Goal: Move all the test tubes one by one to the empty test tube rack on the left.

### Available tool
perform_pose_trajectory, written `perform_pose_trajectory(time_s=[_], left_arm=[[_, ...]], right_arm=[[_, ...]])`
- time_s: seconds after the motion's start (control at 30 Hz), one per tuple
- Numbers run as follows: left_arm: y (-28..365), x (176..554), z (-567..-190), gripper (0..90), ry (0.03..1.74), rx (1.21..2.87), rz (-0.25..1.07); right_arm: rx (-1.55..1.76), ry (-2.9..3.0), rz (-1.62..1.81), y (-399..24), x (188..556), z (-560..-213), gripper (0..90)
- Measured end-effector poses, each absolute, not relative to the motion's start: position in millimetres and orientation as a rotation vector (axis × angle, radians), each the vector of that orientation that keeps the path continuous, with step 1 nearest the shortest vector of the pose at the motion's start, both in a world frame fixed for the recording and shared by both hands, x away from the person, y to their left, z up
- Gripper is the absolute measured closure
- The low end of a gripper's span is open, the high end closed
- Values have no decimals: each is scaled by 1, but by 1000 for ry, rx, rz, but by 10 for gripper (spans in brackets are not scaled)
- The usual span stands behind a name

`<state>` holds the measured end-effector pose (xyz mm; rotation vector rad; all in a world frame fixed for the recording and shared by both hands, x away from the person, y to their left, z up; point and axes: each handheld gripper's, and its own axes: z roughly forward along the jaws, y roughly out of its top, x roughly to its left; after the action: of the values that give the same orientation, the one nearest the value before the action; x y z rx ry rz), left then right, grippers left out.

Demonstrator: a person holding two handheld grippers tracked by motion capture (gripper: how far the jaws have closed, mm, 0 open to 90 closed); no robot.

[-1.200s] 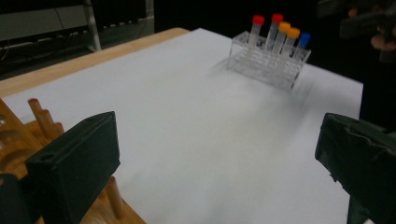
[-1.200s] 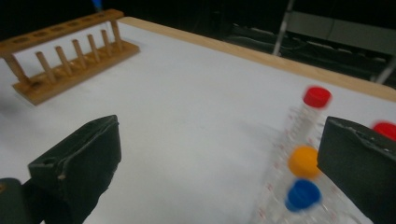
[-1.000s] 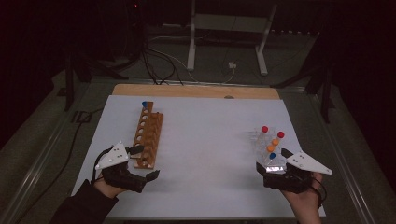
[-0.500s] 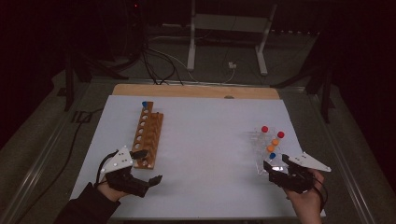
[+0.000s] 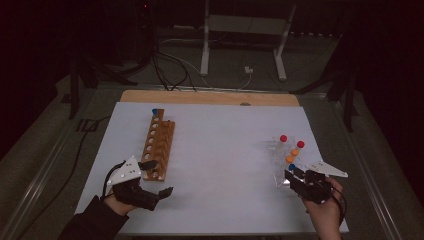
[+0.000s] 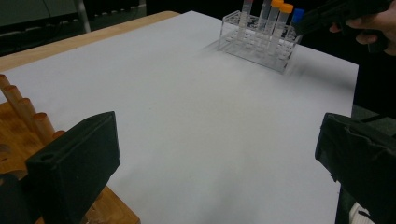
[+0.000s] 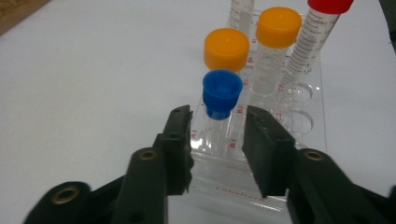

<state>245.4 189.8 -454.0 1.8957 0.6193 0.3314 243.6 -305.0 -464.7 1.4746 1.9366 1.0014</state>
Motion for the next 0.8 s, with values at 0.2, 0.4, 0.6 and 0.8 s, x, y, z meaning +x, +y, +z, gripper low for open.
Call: perform_pose_trajectory(time_s=[0.2,0.4,0.6,0.8], left_arm=[[191,246,-454,7,623,1895,330],[192,246,-453,7,623,1897,333],[192,246,-454,7,623,1895,327],[192,246,-454,7,624,1896,327]], right_arm=[[1504,1937,981,-303,247,-466,681],[1509,1948,960,-300,249,-467,753],[1495,1942,948,-298,248,-466,763],[1474,1917,967,-299,244,-458,764]])
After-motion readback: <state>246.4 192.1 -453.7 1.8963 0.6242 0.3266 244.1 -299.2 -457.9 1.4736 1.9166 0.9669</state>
